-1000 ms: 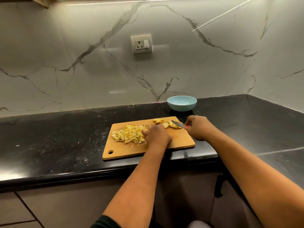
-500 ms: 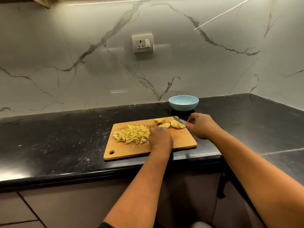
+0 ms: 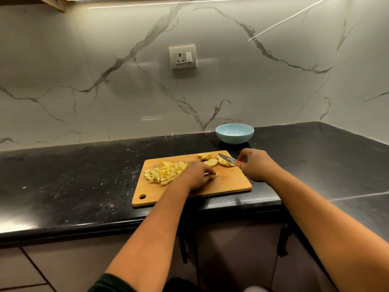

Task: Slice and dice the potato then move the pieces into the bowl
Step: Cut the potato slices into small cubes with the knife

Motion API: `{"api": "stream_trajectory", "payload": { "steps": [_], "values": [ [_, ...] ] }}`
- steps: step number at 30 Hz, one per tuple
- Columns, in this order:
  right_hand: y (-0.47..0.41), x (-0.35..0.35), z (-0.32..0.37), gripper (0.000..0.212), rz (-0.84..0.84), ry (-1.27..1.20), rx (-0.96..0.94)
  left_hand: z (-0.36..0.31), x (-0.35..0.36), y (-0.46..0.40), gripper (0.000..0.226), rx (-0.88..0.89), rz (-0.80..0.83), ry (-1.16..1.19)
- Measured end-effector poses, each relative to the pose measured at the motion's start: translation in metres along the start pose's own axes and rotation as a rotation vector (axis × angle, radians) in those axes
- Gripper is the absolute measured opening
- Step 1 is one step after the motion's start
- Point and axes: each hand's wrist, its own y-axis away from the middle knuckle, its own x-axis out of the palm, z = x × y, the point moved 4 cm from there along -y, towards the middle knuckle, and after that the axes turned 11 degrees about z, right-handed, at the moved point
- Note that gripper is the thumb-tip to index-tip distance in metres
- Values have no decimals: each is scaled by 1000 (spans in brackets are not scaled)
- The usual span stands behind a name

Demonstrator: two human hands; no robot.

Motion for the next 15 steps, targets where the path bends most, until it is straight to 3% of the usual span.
{"api": "stream_trajectory", "payload": {
  "steps": [4,8,12,15],
  "values": [
    [3,5,5,23,60,25,9,16,-9,5,29,17,17,113],
    [7,8,16,27,106,152,-1,11,-1,13,36,13,-156,150],
    [13,15,30,32,142,257,-10,-2,20,13,27,-23,-293,-2],
    [17,19,37,34,158,341,11,-4,28,13,24,1,-299,-63]
  ]
}}
